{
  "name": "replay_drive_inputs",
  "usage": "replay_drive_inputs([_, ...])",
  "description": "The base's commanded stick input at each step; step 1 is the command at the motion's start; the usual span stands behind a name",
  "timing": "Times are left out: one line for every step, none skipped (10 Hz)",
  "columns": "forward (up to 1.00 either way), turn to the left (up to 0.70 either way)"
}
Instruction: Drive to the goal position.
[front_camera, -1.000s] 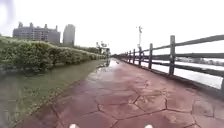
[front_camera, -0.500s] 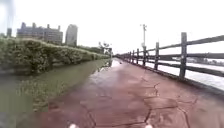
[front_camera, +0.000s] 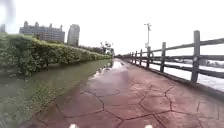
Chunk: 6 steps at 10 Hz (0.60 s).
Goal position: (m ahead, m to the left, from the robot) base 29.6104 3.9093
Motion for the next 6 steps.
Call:
replay_drive_inputs([0.85, -0.33])
replay_drive_inputs([0.85, -0.33])
replay_drive_inputs([0.85, -0.32])
replay_drive_inputs([0.85, -0.04])
replay_drive_inputs([0.85, 0.01])
replay_drive_inputs([0.85, 0.01])
